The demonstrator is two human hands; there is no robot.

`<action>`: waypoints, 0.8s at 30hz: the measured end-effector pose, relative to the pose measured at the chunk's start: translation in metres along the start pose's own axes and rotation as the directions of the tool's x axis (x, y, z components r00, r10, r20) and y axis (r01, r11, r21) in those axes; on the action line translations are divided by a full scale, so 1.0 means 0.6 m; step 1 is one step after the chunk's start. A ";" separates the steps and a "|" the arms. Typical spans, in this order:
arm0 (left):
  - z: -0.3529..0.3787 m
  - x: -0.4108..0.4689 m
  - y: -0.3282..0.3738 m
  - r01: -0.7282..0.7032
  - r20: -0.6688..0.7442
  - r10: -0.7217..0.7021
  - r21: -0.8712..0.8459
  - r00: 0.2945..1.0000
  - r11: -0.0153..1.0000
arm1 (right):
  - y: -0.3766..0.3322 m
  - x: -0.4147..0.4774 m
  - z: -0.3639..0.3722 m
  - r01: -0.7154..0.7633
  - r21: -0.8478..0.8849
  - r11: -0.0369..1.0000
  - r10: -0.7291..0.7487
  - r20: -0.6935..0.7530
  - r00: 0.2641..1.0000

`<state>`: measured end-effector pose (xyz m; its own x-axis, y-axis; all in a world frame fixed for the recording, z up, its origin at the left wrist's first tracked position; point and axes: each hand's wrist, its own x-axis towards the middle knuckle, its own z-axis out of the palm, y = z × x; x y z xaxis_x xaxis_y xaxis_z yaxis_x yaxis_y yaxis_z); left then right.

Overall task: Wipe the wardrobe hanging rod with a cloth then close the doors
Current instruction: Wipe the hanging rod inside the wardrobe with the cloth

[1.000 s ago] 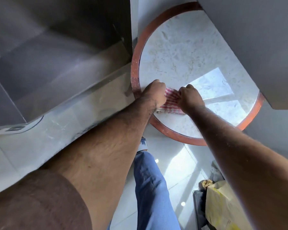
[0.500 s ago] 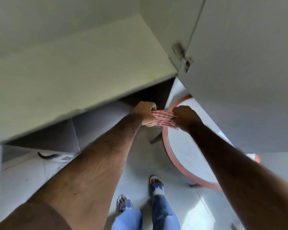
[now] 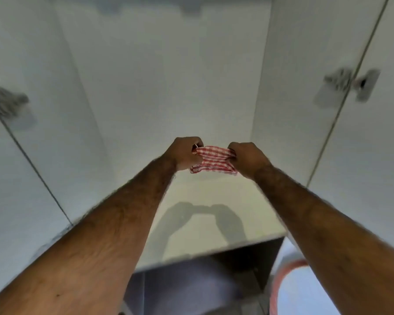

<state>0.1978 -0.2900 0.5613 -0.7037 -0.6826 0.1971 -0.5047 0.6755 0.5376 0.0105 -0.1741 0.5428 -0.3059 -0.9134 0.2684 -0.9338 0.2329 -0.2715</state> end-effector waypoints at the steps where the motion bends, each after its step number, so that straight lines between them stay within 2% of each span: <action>1: -0.047 0.002 -0.001 -0.015 -0.044 0.016 0.018 0.999 1.000 | -0.031 0.021 -0.026 0.019 0.011 1.000 -0.019 -0.035 0.999; 4: -0.177 0.008 0.004 -0.052 -0.158 0.065 0.085 0.985 0.995 | -0.119 0.073 -0.103 0.087 0.028 0.996 -0.083 -0.122 0.989; 8: -0.339 0.012 0.027 -0.082 -0.314 0.108 0.093 0.943 0.992 | -0.222 0.132 -0.205 0.175 0.056 0.983 -0.152 -0.284 0.947; 11: -0.457 0.014 0.052 -0.118 -0.469 0.147 0.091 0.871 0.989 | -0.303 0.180 -0.283 0.270 0.083 0.959 -0.205 -0.454 0.867; 13: -0.526 0.018 0.070 -0.158 -0.580 0.178 0.085 0.795 0.984 | -0.354 0.206 -0.332 0.365 0.109 0.925 -0.239 -0.577 0.781; 17: -0.653 0.042 0.115 -0.254 -0.789 0.227 0.094 0.571 0.963 | -0.432 0.267 -0.429 0.527 0.066 0.847 -0.288 -0.777 0.560; 21: -0.755 0.078 0.173 -0.304 -0.884 0.304 0.198 0.355 0.932 | -0.487 0.334 -0.536 0.587 -0.023 0.809 -0.300 -0.876 0.379; 24: -0.826 0.100 0.211 -0.258 -0.907 0.367 0.311 0.206 0.914 | -0.518 0.385 -0.617 0.595 -0.101 0.797 -0.320 -0.907 0.274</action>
<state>0.3395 -0.3836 1.0473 0.1232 -0.1457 0.9816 -0.4355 0.8809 0.1854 0.1616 -0.3341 1.0315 0.0468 -0.0223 0.9987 -0.9452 -0.3245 0.0371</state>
